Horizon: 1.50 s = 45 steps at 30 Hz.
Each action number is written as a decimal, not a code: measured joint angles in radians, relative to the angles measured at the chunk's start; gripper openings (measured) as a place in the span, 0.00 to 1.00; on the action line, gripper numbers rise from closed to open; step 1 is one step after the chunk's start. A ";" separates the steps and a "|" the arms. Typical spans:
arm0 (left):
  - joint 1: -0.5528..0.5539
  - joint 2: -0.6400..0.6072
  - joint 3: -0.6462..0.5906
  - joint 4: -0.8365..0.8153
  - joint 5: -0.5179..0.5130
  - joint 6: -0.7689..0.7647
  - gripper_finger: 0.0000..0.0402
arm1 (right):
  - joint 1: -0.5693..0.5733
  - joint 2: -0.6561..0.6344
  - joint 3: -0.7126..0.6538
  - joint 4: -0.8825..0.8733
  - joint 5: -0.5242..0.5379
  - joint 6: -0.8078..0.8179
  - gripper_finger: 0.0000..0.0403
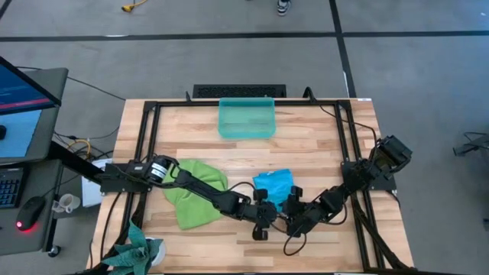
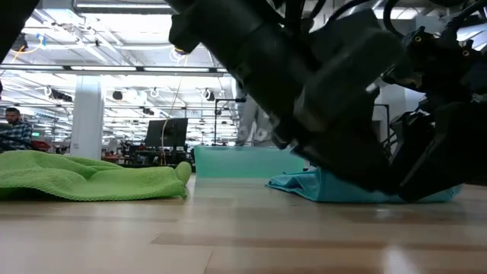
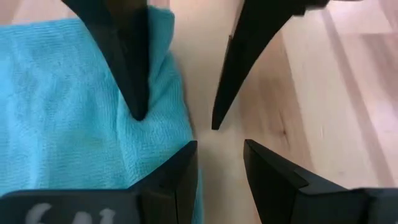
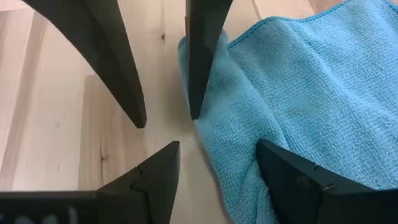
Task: Roll microfiber towels into tight, uniform cylinder then place into a basket
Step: Roll the blue microfiber cloth
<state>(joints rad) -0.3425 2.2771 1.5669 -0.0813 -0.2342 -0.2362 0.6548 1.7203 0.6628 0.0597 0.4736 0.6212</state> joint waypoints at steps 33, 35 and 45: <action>-0.049 0.000 0.074 -0.150 -0.125 -0.001 0.31 | 0.010 0.000 0.000 -0.001 0.001 0.000 0.59; -0.060 0.000 0.098 -0.176 -0.152 0.015 0.31 | 0.013 0.000 -0.001 -0.001 0.002 0.000 0.59; -0.078 0.000 0.126 -0.205 -0.154 0.053 0.31 | 0.011 0.000 -0.001 0.000 0.001 0.000 0.59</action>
<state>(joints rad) -0.4205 2.2776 1.6924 -0.2865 -0.3880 -0.1837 0.6659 1.7206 0.6621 0.0593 0.4747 0.6216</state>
